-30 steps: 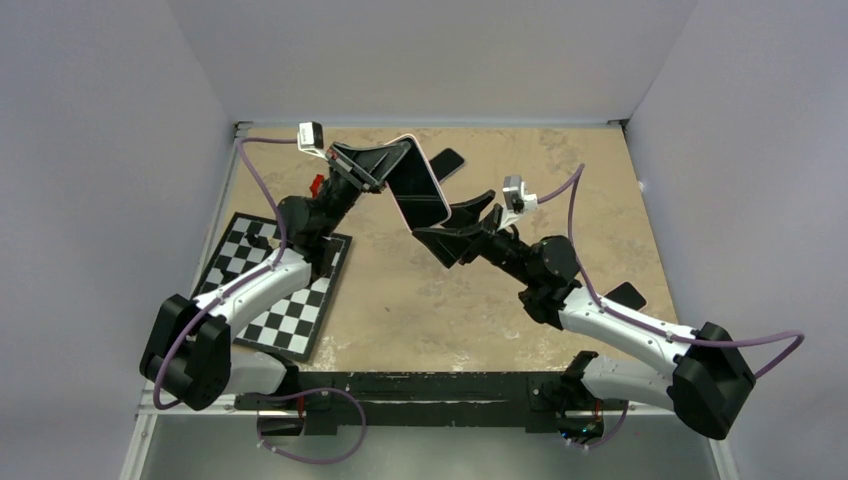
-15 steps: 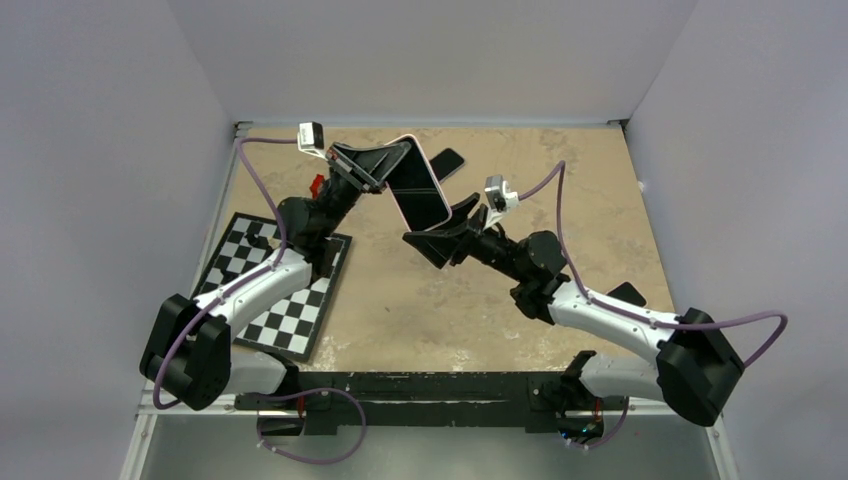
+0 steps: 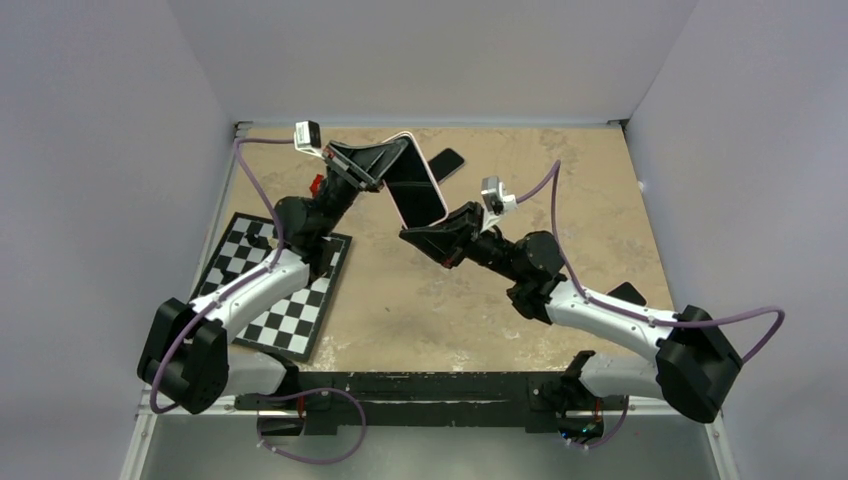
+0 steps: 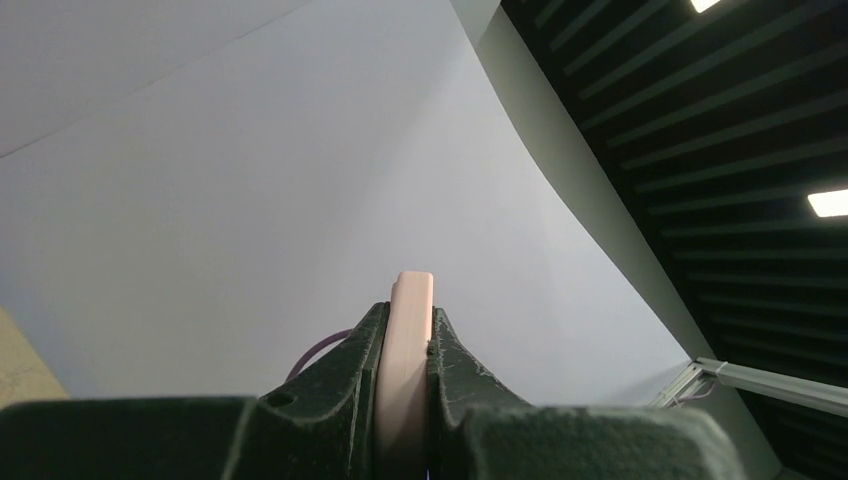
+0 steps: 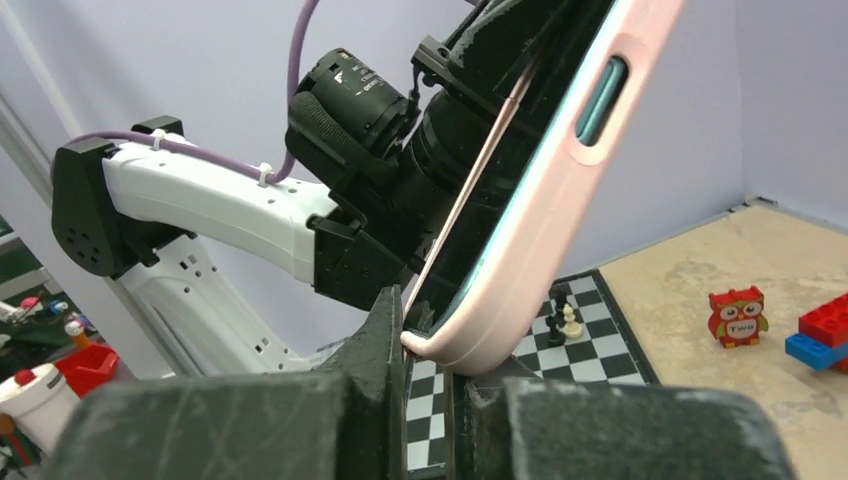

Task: Take the phone out of the phone case
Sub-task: Remove the phone case from the phone.

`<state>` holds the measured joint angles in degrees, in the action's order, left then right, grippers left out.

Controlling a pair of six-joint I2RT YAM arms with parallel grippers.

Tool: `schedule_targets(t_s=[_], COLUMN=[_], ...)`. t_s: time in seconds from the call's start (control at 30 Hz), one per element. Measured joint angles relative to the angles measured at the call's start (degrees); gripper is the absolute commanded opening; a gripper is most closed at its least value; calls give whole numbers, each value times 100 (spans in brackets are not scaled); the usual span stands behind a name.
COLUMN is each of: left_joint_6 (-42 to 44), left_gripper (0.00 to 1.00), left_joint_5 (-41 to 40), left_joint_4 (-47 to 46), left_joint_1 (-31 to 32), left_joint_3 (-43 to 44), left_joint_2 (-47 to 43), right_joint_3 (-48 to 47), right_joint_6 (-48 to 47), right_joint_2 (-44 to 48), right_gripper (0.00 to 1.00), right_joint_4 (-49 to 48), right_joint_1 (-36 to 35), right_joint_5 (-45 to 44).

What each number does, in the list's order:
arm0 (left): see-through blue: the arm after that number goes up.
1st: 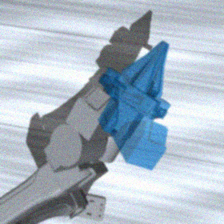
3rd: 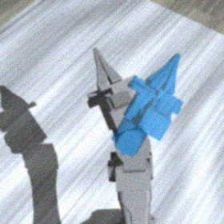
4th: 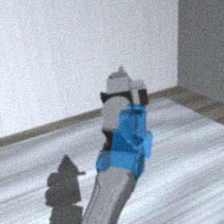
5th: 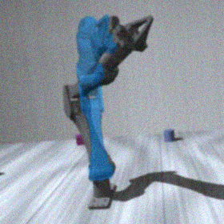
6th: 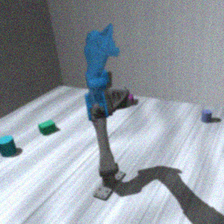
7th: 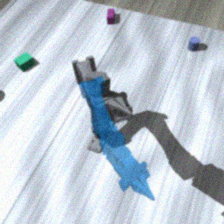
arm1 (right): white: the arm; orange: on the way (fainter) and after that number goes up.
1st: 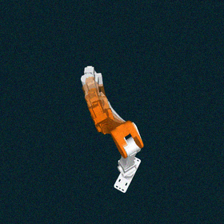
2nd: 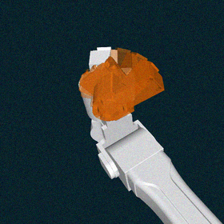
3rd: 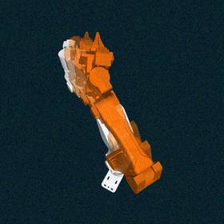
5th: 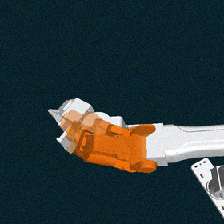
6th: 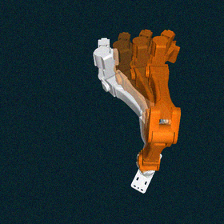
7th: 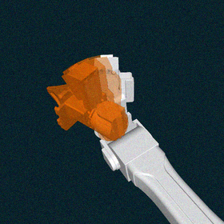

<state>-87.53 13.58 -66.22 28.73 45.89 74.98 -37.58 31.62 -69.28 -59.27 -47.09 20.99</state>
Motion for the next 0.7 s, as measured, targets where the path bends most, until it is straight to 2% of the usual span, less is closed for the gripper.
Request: schedule_targets(t_s=[0.1,0.3,0.43,0.63,0.7], left_joint_6=[-142,-413,-667,-787,-743], left_gripper=[0,0,0,0,0], left_joint_5=[13,-48,-96,-52,-17], left_joint_4=[407,1690,2205,2312,2304], left_joint_1=[-9,-33,-92,-96,-96], left_joint_3=[37,55,94,94,94], left_joint_2=[-195,-780,-975,-977,-977], right_joint_3=[0,-9,-11,-13,-28], right_joint_6=[-400,-2153,-3292,-3766,-3696], right_joint_2=[-9,2,-11,31,111], right_gripper=[0,0,0,0,18], right_joint_4=[-57,-155,190,468,610], right_joint_1=[-79,-415,-417,-396,-393], right_joint_5=[-50,-227,-407,-398,-348])
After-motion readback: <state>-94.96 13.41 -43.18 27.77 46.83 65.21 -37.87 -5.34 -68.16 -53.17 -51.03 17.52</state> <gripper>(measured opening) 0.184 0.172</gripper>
